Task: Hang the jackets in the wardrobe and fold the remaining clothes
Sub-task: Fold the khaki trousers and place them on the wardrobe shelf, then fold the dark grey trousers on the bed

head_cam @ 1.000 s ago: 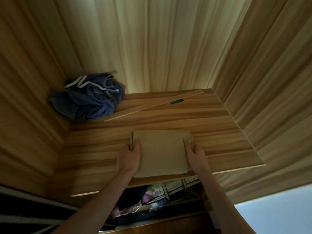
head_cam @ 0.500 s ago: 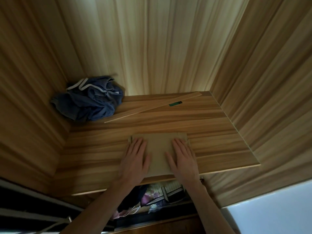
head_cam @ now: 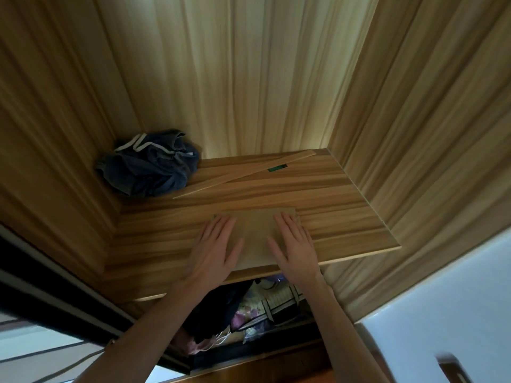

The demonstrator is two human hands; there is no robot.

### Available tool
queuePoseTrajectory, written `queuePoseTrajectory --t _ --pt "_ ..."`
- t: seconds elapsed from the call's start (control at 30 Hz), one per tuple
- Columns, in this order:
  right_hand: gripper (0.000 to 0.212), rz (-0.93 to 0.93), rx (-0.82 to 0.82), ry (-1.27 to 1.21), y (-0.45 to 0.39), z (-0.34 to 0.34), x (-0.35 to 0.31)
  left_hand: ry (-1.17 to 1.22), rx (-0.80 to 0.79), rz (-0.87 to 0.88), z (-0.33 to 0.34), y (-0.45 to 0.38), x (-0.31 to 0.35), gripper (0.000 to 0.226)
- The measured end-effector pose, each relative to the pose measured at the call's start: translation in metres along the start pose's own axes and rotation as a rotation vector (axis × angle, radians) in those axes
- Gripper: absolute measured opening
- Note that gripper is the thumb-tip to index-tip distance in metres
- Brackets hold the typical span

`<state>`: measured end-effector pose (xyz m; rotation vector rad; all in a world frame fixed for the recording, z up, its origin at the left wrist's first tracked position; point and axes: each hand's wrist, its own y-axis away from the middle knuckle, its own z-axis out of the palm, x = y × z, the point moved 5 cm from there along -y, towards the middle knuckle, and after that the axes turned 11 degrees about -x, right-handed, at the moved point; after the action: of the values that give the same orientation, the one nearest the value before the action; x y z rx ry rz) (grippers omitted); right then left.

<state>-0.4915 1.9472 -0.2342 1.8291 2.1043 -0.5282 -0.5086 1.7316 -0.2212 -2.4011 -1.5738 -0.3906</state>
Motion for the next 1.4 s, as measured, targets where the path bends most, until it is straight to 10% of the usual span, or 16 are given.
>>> queuePoseTrajectory --t 0.4,1.4 --pt "0.074 0.170 0.299 0.066 0.099 -0.073 -0.079 0.100 0.124 0.223 -0.086 0.037 0.043 0.064" --pt "0.073 1.170 0.854 0.423 0.509 -0.081 -0.301 0.426 -0.140 1.164 -0.089 0.307 0.197 0.061"
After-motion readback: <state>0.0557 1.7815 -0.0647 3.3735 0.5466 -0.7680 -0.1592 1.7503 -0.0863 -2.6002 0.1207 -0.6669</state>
